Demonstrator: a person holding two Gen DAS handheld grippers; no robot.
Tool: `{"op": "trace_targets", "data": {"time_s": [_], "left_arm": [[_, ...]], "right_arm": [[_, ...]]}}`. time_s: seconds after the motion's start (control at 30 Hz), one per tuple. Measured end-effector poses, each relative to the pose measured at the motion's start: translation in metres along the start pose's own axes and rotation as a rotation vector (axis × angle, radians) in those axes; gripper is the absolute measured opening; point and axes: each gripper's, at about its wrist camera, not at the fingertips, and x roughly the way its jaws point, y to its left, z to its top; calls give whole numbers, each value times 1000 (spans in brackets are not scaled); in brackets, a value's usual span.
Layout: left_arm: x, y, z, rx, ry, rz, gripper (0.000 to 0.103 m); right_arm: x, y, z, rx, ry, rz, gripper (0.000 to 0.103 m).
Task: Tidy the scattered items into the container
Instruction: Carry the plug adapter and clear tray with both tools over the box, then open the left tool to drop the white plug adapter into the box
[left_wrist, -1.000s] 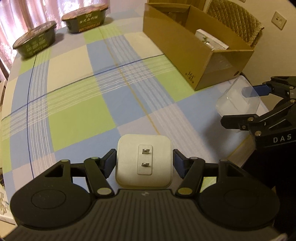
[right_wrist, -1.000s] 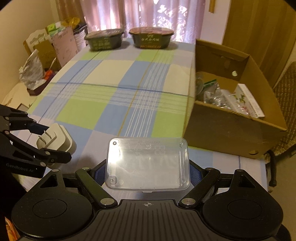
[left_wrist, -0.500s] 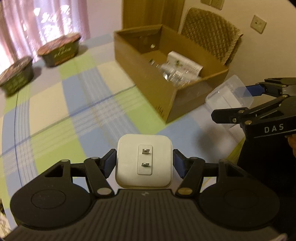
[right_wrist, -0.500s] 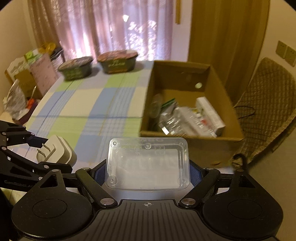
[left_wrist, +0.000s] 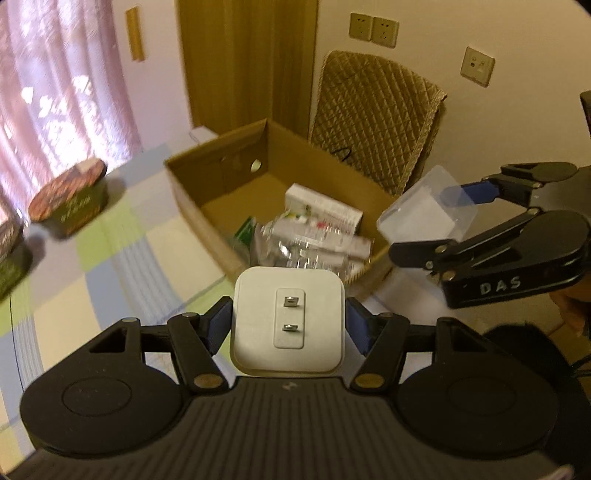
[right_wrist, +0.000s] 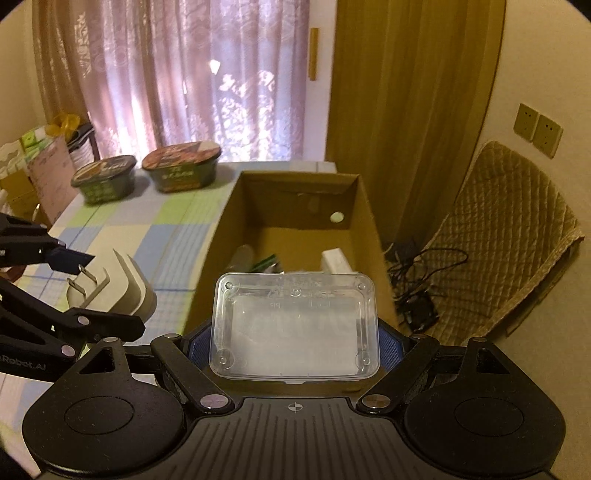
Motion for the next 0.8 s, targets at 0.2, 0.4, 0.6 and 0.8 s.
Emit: {"op": "trace_targets", "data": {"time_s": [0.2, 0.4, 0.6, 0.8], "left_arm": [[22, -4, 28, 8, -6, -19, 60], [43, -3, 37, 6, 11, -35, 60], [62, 4, 45, 8, 18, -33, 60], [78, 18, 56, 7, 18, -19, 60]], "right_arm": [[15, -21, 12, 10, 3, -13, 87], [30, -37, 23, 15, 15, -20, 87], [44, -45, 32, 12, 22, -21, 87], [58, -47, 38, 10, 29, -19, 87]]}}
